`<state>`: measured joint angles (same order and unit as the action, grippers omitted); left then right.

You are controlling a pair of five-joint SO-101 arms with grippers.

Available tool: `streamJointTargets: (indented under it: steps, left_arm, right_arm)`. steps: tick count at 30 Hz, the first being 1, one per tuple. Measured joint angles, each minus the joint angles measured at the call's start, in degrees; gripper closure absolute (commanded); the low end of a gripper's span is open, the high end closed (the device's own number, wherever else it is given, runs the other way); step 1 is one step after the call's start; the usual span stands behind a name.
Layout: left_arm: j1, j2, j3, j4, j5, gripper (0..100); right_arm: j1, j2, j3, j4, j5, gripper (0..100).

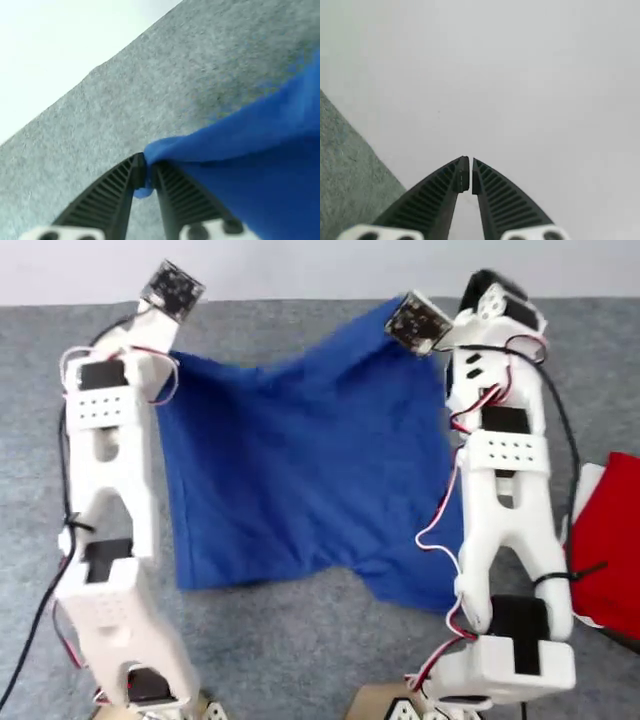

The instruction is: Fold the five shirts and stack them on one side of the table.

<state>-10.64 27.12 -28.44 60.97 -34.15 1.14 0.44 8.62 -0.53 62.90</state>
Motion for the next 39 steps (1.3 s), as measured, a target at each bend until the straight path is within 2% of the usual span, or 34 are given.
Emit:
streamJointTargets:
  steps: [4, 7, 16, 23, 28, 32, 39]
  left_arm:
    - [1.7, 2.2, -8.2, 9.0, 0.0, 100]
    - [2.5, 2.3, -11.4, 15.2, 0.0, 100]
    - [6.1, 2.5, -7.9, 25.1, 0.0, 100]
    - [6.1, 2.6, 0.9, 25.3, 0.0, 100]
    - [6.1, 2.6, 5.7, 24.3, 0.0, 100]
    - [6.1, 2.6, 6.5, 24.3, 0.0, 100]
    - [6.1, 2.6, 6.5, 22.4, 2.6, 100]
  right_arm:
    - [0.2, 0.0, 0.0, 0.2, 0.0, 98.7]
    - [0.1, -0.1, 0.0, 5.0, 0.0, 98.7]
    - [0.0, -0.2, 0.0, 23.0, -1.4, 98.7]
    - [-2.4, 5.1, 0.0, 32.2, -15.8, 96.6]
    - [-5.3, 12.1, -1.2, 32.5, -32.0, 83.7]
    - [-7.5, 18.8, -7.1, 33.2, -44.7, 83.4]
    - [-12.0, 29.5, -15.2, 33.2, -47.6, 84.7]
